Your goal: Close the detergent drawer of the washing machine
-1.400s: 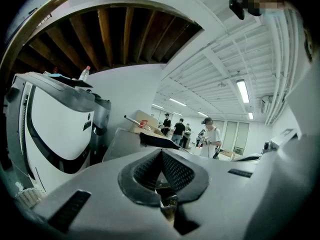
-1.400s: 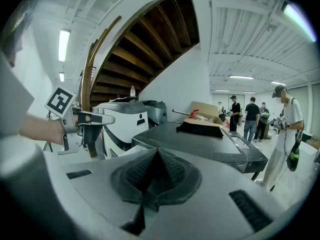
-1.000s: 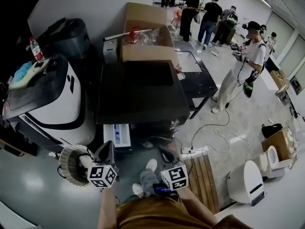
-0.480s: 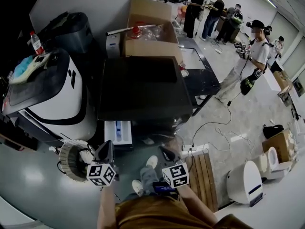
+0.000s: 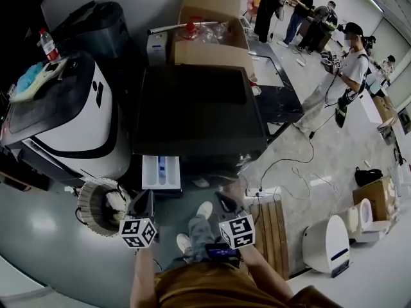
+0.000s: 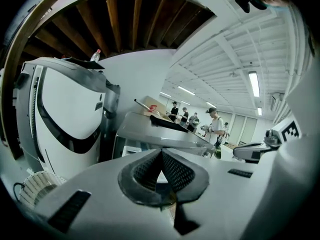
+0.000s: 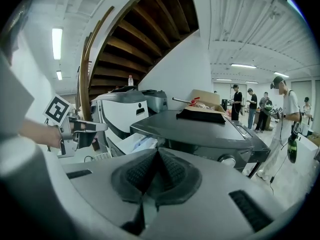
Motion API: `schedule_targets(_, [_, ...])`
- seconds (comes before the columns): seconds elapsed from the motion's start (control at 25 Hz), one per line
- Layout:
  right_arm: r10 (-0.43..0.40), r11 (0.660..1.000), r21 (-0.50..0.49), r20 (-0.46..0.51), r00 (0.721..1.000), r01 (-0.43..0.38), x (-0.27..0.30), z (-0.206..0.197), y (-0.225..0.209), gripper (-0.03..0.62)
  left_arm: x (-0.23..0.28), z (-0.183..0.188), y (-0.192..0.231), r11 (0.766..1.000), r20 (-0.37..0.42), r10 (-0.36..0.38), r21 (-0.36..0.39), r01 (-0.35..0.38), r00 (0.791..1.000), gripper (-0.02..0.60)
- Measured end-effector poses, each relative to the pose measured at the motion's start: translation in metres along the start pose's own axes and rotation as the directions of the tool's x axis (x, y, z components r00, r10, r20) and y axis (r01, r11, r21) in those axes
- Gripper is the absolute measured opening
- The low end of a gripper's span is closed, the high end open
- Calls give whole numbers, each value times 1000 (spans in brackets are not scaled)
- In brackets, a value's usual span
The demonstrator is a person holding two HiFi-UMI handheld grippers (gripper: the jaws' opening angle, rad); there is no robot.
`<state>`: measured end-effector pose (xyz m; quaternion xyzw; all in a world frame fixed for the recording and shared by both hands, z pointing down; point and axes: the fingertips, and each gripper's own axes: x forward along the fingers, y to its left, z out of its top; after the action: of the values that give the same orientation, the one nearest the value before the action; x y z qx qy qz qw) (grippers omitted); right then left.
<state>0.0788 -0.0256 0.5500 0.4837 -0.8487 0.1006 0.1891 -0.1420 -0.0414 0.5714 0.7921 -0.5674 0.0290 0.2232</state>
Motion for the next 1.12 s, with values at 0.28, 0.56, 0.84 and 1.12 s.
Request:
schedule_targets(0.28, [12,1000,0,-23,1000,-12,14,-4,1,12,6,-22,14,1000,-61,27,-4,-27,998,23])
schedule_targets(0.56, [24,1000,11,-49,998,-24,24,-12,3,12,10,-43,22,999,-118,38,-12,-40,992,23])
schedule_targets(0.84, [33,999,25,-74,997,-31,31,-22,6,12,13,-59,28,999,-161,41,-12,-43,986,23])
schedule_targets(1.12, [32,999,40,-80,996,-29,36,-24,5,12,14,-66,33,999,-193,47,-3,-48,980,23])
